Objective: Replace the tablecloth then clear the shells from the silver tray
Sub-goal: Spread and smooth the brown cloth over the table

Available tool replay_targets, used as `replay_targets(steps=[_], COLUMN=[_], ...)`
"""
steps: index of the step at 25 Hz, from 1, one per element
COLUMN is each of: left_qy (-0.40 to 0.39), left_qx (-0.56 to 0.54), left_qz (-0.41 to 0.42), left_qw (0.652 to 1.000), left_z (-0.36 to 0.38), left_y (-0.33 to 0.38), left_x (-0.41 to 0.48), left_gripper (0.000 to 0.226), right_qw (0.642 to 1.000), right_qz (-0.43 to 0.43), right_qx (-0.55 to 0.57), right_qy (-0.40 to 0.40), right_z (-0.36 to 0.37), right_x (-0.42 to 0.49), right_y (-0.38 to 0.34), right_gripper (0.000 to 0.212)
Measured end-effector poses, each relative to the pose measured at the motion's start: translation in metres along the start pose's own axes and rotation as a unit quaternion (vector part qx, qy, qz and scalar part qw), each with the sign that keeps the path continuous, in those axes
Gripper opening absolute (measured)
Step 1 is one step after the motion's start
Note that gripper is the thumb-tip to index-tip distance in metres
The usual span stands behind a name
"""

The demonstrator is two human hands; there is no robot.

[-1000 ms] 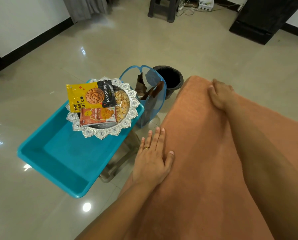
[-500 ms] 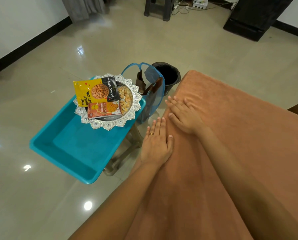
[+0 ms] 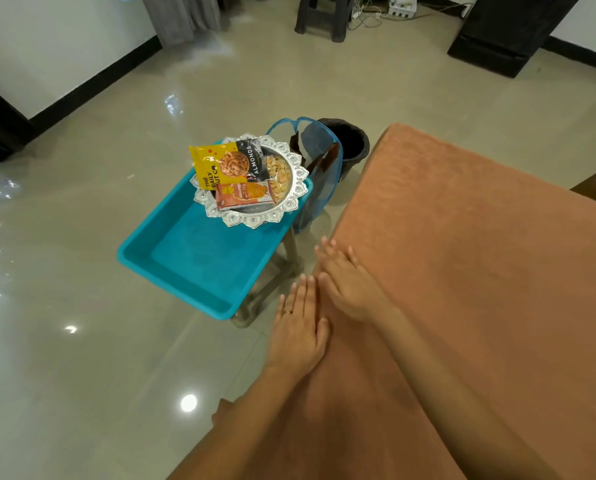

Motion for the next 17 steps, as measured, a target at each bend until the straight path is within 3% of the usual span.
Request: replay_targets(steps=[4, 8, 12, 17], left_qy=[-0.017, -0.037, -0.069, -0.078], left_qx=[0.008, 0.008, -0.004, 0.062], left_qz=[0.039, 0.047, 0.043, 0.034], left_qw=[0.999, 0.998, 0.997, 0.994], left_z=[-0.003, -0.011, -0.011, -0.014], left_y=[-0.010, -0.022, -0.034, -0.067], left_x=[-0.060, -0.113, -0.165, -0.229], left_gripper=[0.067, 0.068, 0.067, 0.063], right_qw=[0.995, 0.994, 0.999, 0.997], right_qz=[0.003, 0.045, 0.004, -0.028], right_qx=[-0.098, -0.101, -0.027, -0.068], right_qy=[-0.001, -0.024, -0.034, 0.025], right_z=[0.014, 0.014, 0.056, 0.105], right_x=[-0.002, -0.010, -0.105, -0.210], right_y=[0.002, -0.015, -0.105, -0.175], right_gripper=[0.063, 0.074, 0.065, 0.060])
Point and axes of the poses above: each hand's wrist, its own x-axis towards the middle knuckle, its own z-axis out of the palm, y = z × x, the point moved 9 cm from there along x, towards the middle knuckle, and after that the axes turned 6 degrees about z, right-handed, at the moved point
